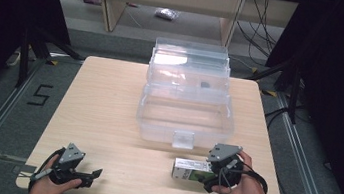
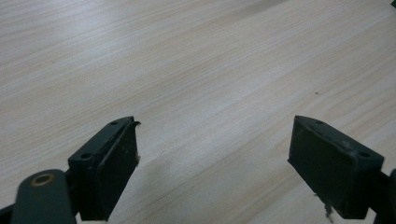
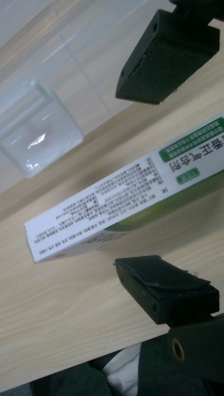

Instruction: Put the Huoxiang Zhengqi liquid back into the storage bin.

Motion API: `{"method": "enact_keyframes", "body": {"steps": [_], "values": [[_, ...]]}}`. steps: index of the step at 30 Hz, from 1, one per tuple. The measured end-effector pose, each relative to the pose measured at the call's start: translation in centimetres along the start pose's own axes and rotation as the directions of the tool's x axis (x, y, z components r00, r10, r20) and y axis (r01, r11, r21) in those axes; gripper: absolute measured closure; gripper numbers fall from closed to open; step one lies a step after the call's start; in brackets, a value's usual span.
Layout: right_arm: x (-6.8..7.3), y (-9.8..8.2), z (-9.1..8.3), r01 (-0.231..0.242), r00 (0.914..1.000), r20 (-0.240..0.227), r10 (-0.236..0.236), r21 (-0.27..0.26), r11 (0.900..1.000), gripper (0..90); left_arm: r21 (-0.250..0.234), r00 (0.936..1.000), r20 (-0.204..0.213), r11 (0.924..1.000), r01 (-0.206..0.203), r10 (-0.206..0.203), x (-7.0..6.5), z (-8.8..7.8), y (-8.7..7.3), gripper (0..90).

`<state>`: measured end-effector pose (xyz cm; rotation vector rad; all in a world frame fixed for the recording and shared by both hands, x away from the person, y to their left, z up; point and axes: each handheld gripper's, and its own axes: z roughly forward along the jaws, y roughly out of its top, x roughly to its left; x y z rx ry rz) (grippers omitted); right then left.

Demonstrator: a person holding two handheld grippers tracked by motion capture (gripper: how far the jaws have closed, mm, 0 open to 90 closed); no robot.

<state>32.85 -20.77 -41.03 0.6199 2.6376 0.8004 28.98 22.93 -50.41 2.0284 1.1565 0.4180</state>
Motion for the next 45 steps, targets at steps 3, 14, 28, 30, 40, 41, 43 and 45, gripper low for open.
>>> {"method": "enact_keyframes", "body": {"steps": [3, 14, 28, 30, 40, 41, 43, 45], "values": [[0.2, 0.5, 0.6, 0.014, 0.9993, -0.034, -0.012, 0.059, 0.998, 17.5, 0.000, 1.0000, -0.008, 1.0000, -0.003, 0.003, 0.0, 0.0, 0.0, 15.1], [-0.3, 1.5, 2.3, 0.092, 0.9925, -0.092, -0.081, 0.127, 0.988, 20.4, 0.015, 0.9998, -0.013, 0.9998, -0.013, 0.013, 0.0, -0.1, 0.1, 15.1], [-0.8, 1.9, 3.6, 0.131, 0.9852, -0.138, -0.102, 0.220, 0.967, 31.5, 0.014, 0.9997, -0.011, 0.9997, -0.021, 0.021, 0.0, -0.1, 0.1, 15.1], [-1.0, 2.0, 3.9, 0.157, 0.9789, -0.165, -0.120, 0.235, 0.959, 33.9, 0.016, 0.9998, -0.011, 0.9997, -0.019, 0.019, 0.0, -0.1, 0.1, 15.1], [-1.1, 2.4, 4.5, 0.175, 0.9727, -0.200, -0.118, 0.299, 0.938, 44.3, 0.016, 0.9998, -0.008, 0.9997, -0.018, 0.018, 0.0, -0.1, 0.1, 15.1], [-1.1, 2.4, 4.5, 0.191, 0.9691, -0.209, -0.130, 0.301, 0.934, 45.4, 0.014, 0.9998, -0.006, 0.9997, -0.018, 0.018, 0.0, -0.1, 0.1, 15.1], [-1.1, 2.5, 4.6, 0.180, 0.9701, -0.212, -0.117, 0.309, 0.934, 46.4, 0.015, 0.9998, -0.006, 0.9997, -0.020, 0.020, 0.0, -0.1, 0.1, 15.1], [-1.1, 2.5, 4.8, 0.199, 0.9662, -0.221, -0.133, 0.314, 0.928, 48.0, 0.015, 0.9998, -0.006, 0.9998, -0.016, 0.017, 0.0, -0.1, 0.1, 15.1]]}}
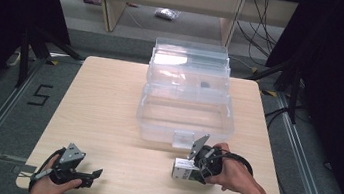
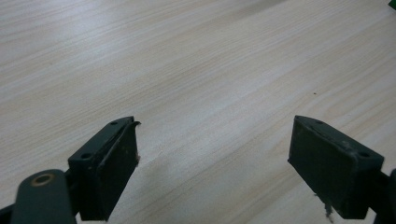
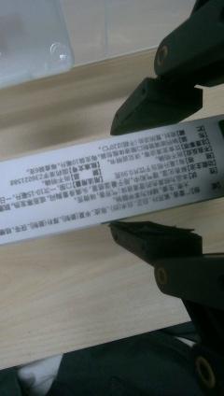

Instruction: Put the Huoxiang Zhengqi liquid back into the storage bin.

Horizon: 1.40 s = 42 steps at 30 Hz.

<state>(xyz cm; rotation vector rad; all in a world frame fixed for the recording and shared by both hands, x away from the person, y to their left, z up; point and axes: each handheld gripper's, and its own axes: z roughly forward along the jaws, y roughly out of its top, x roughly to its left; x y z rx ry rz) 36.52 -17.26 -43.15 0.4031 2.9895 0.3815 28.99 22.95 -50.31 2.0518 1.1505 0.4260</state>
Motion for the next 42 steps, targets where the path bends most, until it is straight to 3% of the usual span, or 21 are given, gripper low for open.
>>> {"method": "enact_keyframes", "body": {"steps": [2, 4, 7, 9, 11, 12, 15, 17, 22, 23, 25, 28, 29, 30, 32, 34, 35, 38, 39, 41, 42], "values": [[-0.1, 0.1, 0.1, -0.004, 0.9998, 0.020, 0.003, 0.033, 0.999, 49.8, 0.024, 0.9996, -0.002, 0.9994, -0.026, 0.026, 0.2, -0.2, 0.0, 15.1], [-0.1, 0.2, 0.2, 0.008, 0.9999, 0.008, -0.008, 0.042, 0.999, 52.2, -0.003, 1.0000, 0.000, 1.0000, 0.002, -0.002, 0.0, 0.0, 0.0, 15.1], [0.0, 0.3, 0.2, -0.006, 1.0000, 0.001, 0.006, 0.047, 0.999, 53.7, 0.001, 1.0000, 0.001, 1.0000, -0.001, 0.001, 0.0, 0.0, 0.0, 15.1], [-0.2, 0.6, 0.4, 0.047, 0.9989, 0.000, -0.047, 0.070, 0.996, 55.7, 0.001, 1.0000, 0.000, 1.0000, 0.000, 0.000, 0.0, 0.0, 0.0, 15.1], [0.0, 0.6, 0.4, 0.027, 0.9996, 0.001, -0.027, 0.083, 0.996, 56.1, 0.001, 1.0000, 0.000, 1.0000, -0.001, 0.001, 0.0, 0.0, 0.0, 15.1], [-0.1, 0.9, 0.5, 0.054, 0.9985, -0.001, -0.054, 0.095, 0.994, 57.0, 0.022, 0.9997, 0.000, 0.9995, -0.024, 0.024, 0.2, -0.2, 0.0, 15.1], [0.0, 1.2, 0.4, 0.057, 0.9984, -0.002, -0.057, 0.124, 0.991, 58.1, 0.025, 0.9997, 0.000, 0.9993, -0.026, 0.026, 0.2, -0.2, 0.0, 15.1], [-0.2, 1.4, 0.5, 0.099, 0.9951, -0.006, -0.099, 0.131, 0.986, 59.4, 0.024, 0.9997, 0.001, 0.9994, -0.025, 0.025, 0.2, -0.2, 0.0, 15.1], [0.2, 1.9, 0.4, 0.097, 0.9953, -0.022, -0.094, 0.172, 0.980, 63.2, 0.025, 0.9996, 0.000, 0.9993, -0.027, 0.027, 0.2, -0.2, 0.0, 15.1], [0.0, 2.0, 0.4, 0.140, 0.9901, -0.028, -0.137, 0.166, 0.976, 63.6, 0.024, 0.9997, -0.001, 0.9994, -0.026, 0.026, 0.2, -0.2, 0.0, 15.1], [0.2, 1.9, 0.4, 0.106, 0.9943, -0.023, -0.104, 0.178, 0.978, 64.0, 0.025, 0.9996, -0.001, 0.9993, -0.026, 0.026, 0.2, -0.2, 0.0, 15.1], [0.0, 1.9, 0.5, 0.140, 0.9902, -0.027, -0.137, 0.171, 0.975, 64.2, 0.048, 0.9989, -0.001, 0.9978, -0.046, 0.046, 0.4, -0.3, 0.1, 15.1], [0.2, 1.9, 0.3, 0.116, 0.9933, -0.022, -0.113, 0.188, 0.975, 64.2, 0.041, 0.9991, -0.003, 0.9983, -0.042, 0.042, 0.4, -0.3, 0.1, 15.1], [-0.1, 2.0, 0.3, 0.153, 0.9883, -0.026, -0.151, 0.181, 0.972, 64.3, 0.040, 0.9990, -0.005, 0.9982, -0.044, 0.044, 0.4, -0.3, 0.1, 15.1], [0.0, 1.8, -0.1, 0.103, 0.9946, -0.027, -0.100, 0.183, 0.978, 64.3, 0.041, 0.9990, -0.004, 0.9982, -0.043, 0.044, 0.4, -0.3, 0.1, 15.1], [-0.4, 1.7, -0.4, 0.141, 0.9900, -0.022, -0.139, 0.161, 0.977, 64.3, 0.050, 0.9990, -0.001, 0.9977, -0.044, 0.044, 0.4, -0.3, 0.1, 15.1], [-0.2, 1.6, -0.7, 0.092, 0.9958, -0.019, -0.090, 0.172, 0.981, 64.3, 0.050, 0.9990, -0.001, 0.9977, -0.044, 0.044, 0.4, -0.3, 0.1, 15.1], [-0.5, 1.6, -1.1, 0.123, 0.9924, -0.025, -0.121, 0.153, 0.980, 64.3, 0.048, 0.9990, -0.002, 0.9978, -0.045, 0.045, 0.4, -0.3, 0.1, 15.1], [-0.5, 1.6, -1.6, 0.087, 0.9961, -0.025, -0.084, 0.153, 0.984, 64.3, 0.041, 0.9990, -0.004, 0.9982, -0.044, 0.044, 0.4, -0.3, 0.1, 15.1], [-0.8, 1.6, -1.7, 0.121, 0.9927, -0.027, -0.118, 0.142, 0.983, 64.3, 0.049, 0.9989, -0.003, 0.9978, -0.046, 0.046, 0.4, -0.3, 0.1, 15.1], [-0.6, 1.6, -2.0, 0.083, 0.9965, -0.019, -0.082, 0.154, 0.985, 64.3, 0.042, 0.9990, -0.006, 0.9981, -0.045, 0.045, 0.4, -0.3, 0.1, 15.1]]}}
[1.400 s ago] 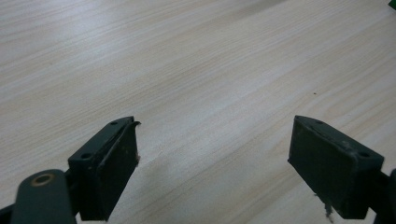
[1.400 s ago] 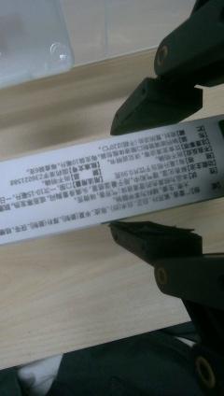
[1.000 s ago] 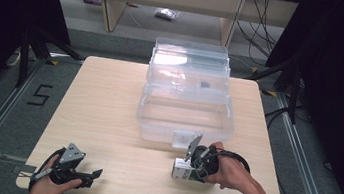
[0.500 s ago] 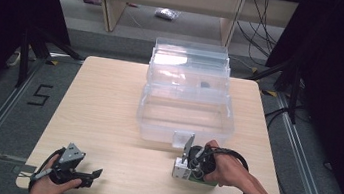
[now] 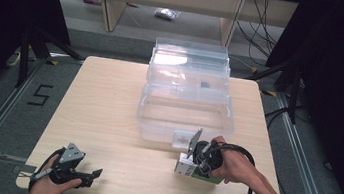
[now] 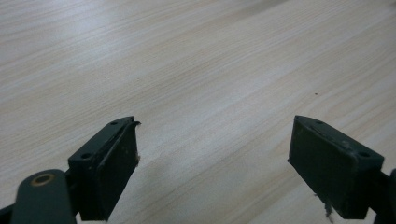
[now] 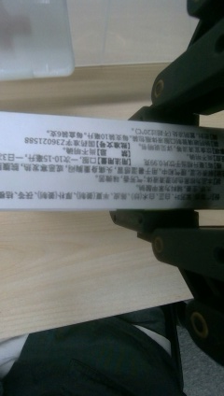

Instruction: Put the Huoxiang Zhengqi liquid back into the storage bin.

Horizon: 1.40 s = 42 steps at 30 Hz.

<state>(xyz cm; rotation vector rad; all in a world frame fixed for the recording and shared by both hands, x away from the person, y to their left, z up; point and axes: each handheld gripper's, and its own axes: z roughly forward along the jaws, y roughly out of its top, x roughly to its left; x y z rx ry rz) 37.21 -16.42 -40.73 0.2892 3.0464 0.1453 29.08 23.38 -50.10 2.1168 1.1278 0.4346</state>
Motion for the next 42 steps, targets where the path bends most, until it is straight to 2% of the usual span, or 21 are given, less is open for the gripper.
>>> {"method": "enact_keyframes", "body": {"steps": [3, 5, 6, 7, 8, 11, 13, 17, 18, 24, 25, 28, 33, 34, 35, 36, 37, 38, 39, 40, 42], "values": [[-0.2, -0.1, -0.5, -0.001, 1.0000, -0.001, 0.001, -0.010, 1.000, 64.3, 0.004, 1.0000, 0.005, 1.0000, 0.001, -0.001, 0.0, 0.0, 0.0, 15.1], [-0.4, -0.1, -0.9, 0.035, 0.9994, 0.005, -0.035, -0.012, 0.999, 64.3, 0.005, 1.0000, 0.006, 1.0000, 0.000, 0.000, 0.0, 0.0, 0.0, 15.1], [-0.4, -0.2, -1.1, 0.011, 0.9999, 0.005, -0.011, -0.014, 1.000, 64.3, 0.005, 1.0000, 0.006, 1.0000, 0.001, -0.001, 0.0, 0.0, 0.0, 15.1], [-0.6, -0.3, -1.5, 0.028, 0.9996, 0.003, -0.028, -0.024, 0.999, 64.3, 0.005, 1.0000, 0.005, 1.0000, 0.000, 0.000, 0.0, 0.0, 0.0, 15.1], [-0.5, -0.4, -1.8, -0.008, 1.0000, -0.005, 0.008, -0.020, 1.000, 64.3, 0.005, 1.0000, 0.006, 1.0000, 0.001, -0.001, 0.0, 0.0, 0.0, 15.1], [-0.8, -0.4, -2.3, 0.013, 0.9999, -0.010, -0.013, -0.035, 0.999, 64.3, 0.004, 1.0000, 0.006, 1.0000, 0.001, -0.001, 0.0, 0.0, 0.0, 15.1], [-0.8, -0.5, -2.8, -0.015, 0.9998, -0.017, 0.014, -0.032, 0.999, 64.3, 0.005, 1.0000, 0.006, 1.0000, 0.001, -0.001, 0.0, 0.0, 0.0, 15.1], [-1.6, -0.8, -3.8, 0.032, 0.9994, -0.011, -0.033, -0.070, 0.997, 64.3, 0.005, 1.0000, 0.006, 1.0000, 0.002, -0.002, 0.0, 0.0, 0.0, 15.1], [-1.7, -0.8, -4.5, 0.011, 0.9997, -0.023, -0.013, -0.073, 0.997, 64.3, -0.006, 1.0000, 0.002, 1.0000, 0.004, -0.004, -0.1, 0.1, 0.0, 15.1], [-2.1, -1.1, -5.8, 0.001, 0.9998, -0.021, -0.002, -0.087, 0.996, 64.3, 0.009, 1.0000, 0.007, 1.0000, 0.002, -0.002, 0.0, 0.0, 0.0, 15.1], [-2.2, -1.2, -6.3, -0.022, 0.9995, -0.025, 0.020, -0.087, 0.996, 64.3, 0.005, 1.0000, 0.006, 1.0000, 0.003, -0.003, 0.0, 0.0, 0.0, 15.1], [-2.5, -1.2, -6.8, 0.001, 0.9996, -0.028, -0.004, -0.095, 0.996, 64.3, -0.010, 1.0000, 0.003, 0.9999, 0.004, -0.004, -0.1, 0.2, -0.1, 15.1], [-2.8, -1.1, -7.6, -0.013, 0.9998, -0.018, 0.012, -0.083, 0.996, 64.3, 0.009, 1.0000, 0.006, 1.0000, 0.003, -0.003, 0.0, 0.0, 0.0, 15.1], [-3.0, -1.1, -7.8, -0.002, 0.9998, -0.018, 0.000, -0.086, 0.996, 64.3, -0.048, 0.9982, 0.005, 0.9971, 0.059, -0.059, -0.4, 0.4, -0.1, 15.1], [-3.0, -1.1, -8.0, -0.015, 0.9998, -0.017, 0.014, -0.081, 0.997, 64.4, -0.041, 0.9986, 0.003, 0.9978, 0.053, -0.053, -0.3, 0.3, -0.1, 15.1], [-3.3, -1.0, -8.1, 0.011, 0.9997, -0.022, -0.013, -0.097, 0.995, 64.3, -0.046, 0.9982, 0.006, 0.9971, 0.061, -0.060, -0.4, 0.4, -0.1, 15.1], [-3.3, -1.0, -8.4, -0.006, 0.9999, -0.014, 0.005, -0.089, 0.996, 64.4, -0.043, 0.9984, 0.005, 0.9975, 0.056, -0.056, -0.4, 0.4, -0.1, 15.1], [-3.5, -0.8, -8.9, -0.002, 1.0000, -0.009, 0.001, -0.090, 0.996, 64.3, -0.019, 0.9996, 0.004, 0.9994, 0.028, -0.028, -0.2, 0.2, -0.1, 15.1], [-3.6, -0.8, -9.1, 0.001, 1.0000, -0.007, -0.002, -0.091, 0.996, 64.4, -0.036, 0.9989, 0.007, 0.9982, 0.047, -0.047, -0.3, 0.3, -0.1, 15.1], [-3.6, -0.8, -9.1, 0.001, 1.0000, -0.007, -0.002, -0.091, 0.996, 64.4, -0.025, 0.9994, 0.000, 0.9991, 0.035, -0.035, -0.2, 0.3, -0.1, 15.1], [-3.8, -0.7, -9.5, 0.010, 0.9999, -0.007, -0.011, -0.095, 0.995, 64.4, -0.046, 0.9982, 0.006, 0.9971, 0.060, -0.060, -0.4, 0.4, -0.1, 15.1]]}}
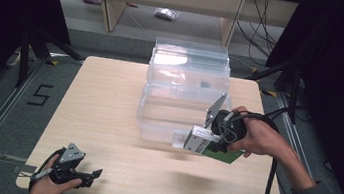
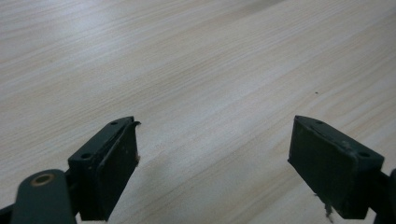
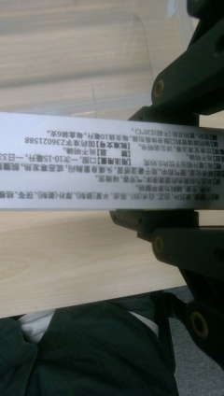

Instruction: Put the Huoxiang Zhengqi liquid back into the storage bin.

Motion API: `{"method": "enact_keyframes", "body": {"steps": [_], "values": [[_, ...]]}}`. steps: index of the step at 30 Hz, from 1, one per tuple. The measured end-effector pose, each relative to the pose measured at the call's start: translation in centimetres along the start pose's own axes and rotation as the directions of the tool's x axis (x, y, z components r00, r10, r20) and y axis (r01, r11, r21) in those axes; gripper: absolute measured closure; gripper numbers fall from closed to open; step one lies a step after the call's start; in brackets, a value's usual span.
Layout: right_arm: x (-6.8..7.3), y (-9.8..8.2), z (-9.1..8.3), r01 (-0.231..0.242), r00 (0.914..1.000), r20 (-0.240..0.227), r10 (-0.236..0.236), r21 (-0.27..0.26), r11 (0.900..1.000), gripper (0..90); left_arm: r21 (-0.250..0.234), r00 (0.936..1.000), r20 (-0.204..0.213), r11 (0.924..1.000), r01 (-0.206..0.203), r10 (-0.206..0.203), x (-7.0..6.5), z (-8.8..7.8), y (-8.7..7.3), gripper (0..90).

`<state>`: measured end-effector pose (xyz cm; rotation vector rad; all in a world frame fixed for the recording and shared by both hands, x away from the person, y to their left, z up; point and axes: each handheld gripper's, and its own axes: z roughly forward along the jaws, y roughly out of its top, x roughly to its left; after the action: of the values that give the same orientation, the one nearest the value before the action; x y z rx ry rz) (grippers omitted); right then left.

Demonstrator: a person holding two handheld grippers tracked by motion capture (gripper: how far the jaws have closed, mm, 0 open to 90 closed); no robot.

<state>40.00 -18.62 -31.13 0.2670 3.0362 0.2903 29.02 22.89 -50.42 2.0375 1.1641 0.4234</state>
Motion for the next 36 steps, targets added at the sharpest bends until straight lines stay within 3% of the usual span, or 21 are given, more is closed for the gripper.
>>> {"method": "enact_keyframes", "body": {"steps": [1, 2, 5, 6, 7, 9, 11, 12, 13, 14, 16, 21, 23, 24, 28, 29, 34, 36], "values": [[-0.1, 0.1, -0.2, -0.005, 1.0000, 0.001, 0.005, 0.000, 1.000, 64.4, 0.010, 0.9999, -0.002, 0.9999, -0.012, 0.012, 0.1, -0.1, 0.0, 15.1], [-0.4, 0.3, -0.5, 0.015, 0.9998, 0.011, -0.015, 0.002, 1.000, 64.4, 0.058, 0.9983, 0.003, 0.9966, -0.057, 0.057, 0.4, -0.4, 0.1, 15.1], [-0.5, 0.4, -0.8, -0.001, 0.9999, 0.017, 0.001, 0.007, 1.000, 64.4, 0.047, 0.9985, -0.003, 0.9973, -0.055, 0.056, 0.4, -0.3, 0.1, 15.1], [-0.9, 0.6, -1.1, 0.009, 0.9998, 0.016, -0.009, 0.000, 1.000, 64.4, 0.004, 1.0000, -0.002, 1.0000, -0.004, 0.004, 0.0, 0.0, 0.0, 15.1], [-0.9, 0.6, -1.1, 0.009, 0.9998, 0.016, -0.009, 0.000, 1.000, 64.4, 0.004, 1.0000, -0.002, 1.0000, -0.004, 0.004, 0.0, 0.0, 0.0, 15.1], [-1.2, 0.9, -1.3, 0.006, 0.9997, 0.022, -0.006, 0.003, 1.000, 64.4, 0.050, 0.9983, -0.003, 0.9970, -0.059, 0.059, 0.4, -0.4, 0.1, 15.1], [-1.5, 1.1, -1.5, 0.002, 0.9998, 0.021, -0.002, 0.001, 1.000, 64.4, 0.049, 0.9983, -0.003, 0.9972, -0.058, 0.058, 0.4, -0.3, 0.1, 15.1], [-1.7, 1.2, -1.5, 0.008, 0.9997, 0.024, -0.009, 0.006, 1.000, 64.4, 0.003, 1.0000, -0.002, 1.0000, -0.004, 0.004, 0.0, 0.0, 0.0, 15.1], [-1.9, 1.3, -1.5, 0.023, 0.9994, 0.025, -0.024, 0.005, 1.000, 64.4, -0.001, 1.0000, 0.001, 1.0000, 0.000, 0.000, 0.0, 0.0, 0.0, 15.1], [-2.2, 1.5, -1.5, 0.007, 0.9997, 0.025, -0.007, 0.010, 1.000, 64.4, 0.001, 1.0000, 0.004, 1.0000, -0.001, 0.001, 0.0, -0.1, 0.0, 15.1], [-2.6, 1.8, -1.4, 0.026, 0.9995, 0.020, -0.026, 0.012, 1.000, 64.4, 0.015, 0.9998, -0.006, 0.9997, -0.020, 0.020, 0.2, -0.1, 0.0, 15.1], [-3.9, 2.3, -1.5, 0.052, 0.9982, 0.029, -0.052, 0.020, 0.998, 64.4, 0.018, 0.9998, -0.003, 0.9996, -0.022, 0.022, 0.2, -0.1, 0.1, 15.1], [-4.0, 2.4, -1.5, 0.031, 0.9990, 0.032, -0.032, 0.026, 0.999, 64.4, 0.015, 0.9998, -0.004, 0.9997, -0.018, 0.018, 0.2, -0.1, 0.0, 15.1], [-4.6, 2.6, -1.4, 0.056, 0.9980, 0.028, -0.057, 0.018, 0.998, 64.4, 0.016, 0.9999, 0.000, 0.9998, -0.013, 0.013, 0.1, -0.1, 0.1, 15.1], [-5.2, 3.0, -1.3, 0.058, 0.9980, 0.025, -0.058, 0.025, 0.998, 64.4, 0.019, 0.9996, 0.000, 0.9994, -0.027, 0.027, 0.2, -0.2, 0.1, 15.1], [-5.6, 3.1, -1.2, 0.083, 0.9961, 0.028, -0.084, 0.021, 0.996, 64.4, 0.014, 0.9998, 0.008, 0.9998, -0.016, 0.015, 0.1, -0.2, 0.1, 15.1], [-6.8, 3.3, -0.9, 0.083, 0.9960, 0.032, -0.083, 0.011, 0.996, 64.4, -0.002, 1.0000, 0.003, 1.0000, -0.001, 0.001, 0.0, -0.1, 0.0, 15.1], [-7.3, 3.2, -0.6, 0.061, 0.9975, 0.033, -0.062, 0.015, 0.998, 64.4, -0.001, 1.0000, 0.006, 1.0000, -0.001, 0.001, 0.0, -0.1, 0.0, 15.1]]}}
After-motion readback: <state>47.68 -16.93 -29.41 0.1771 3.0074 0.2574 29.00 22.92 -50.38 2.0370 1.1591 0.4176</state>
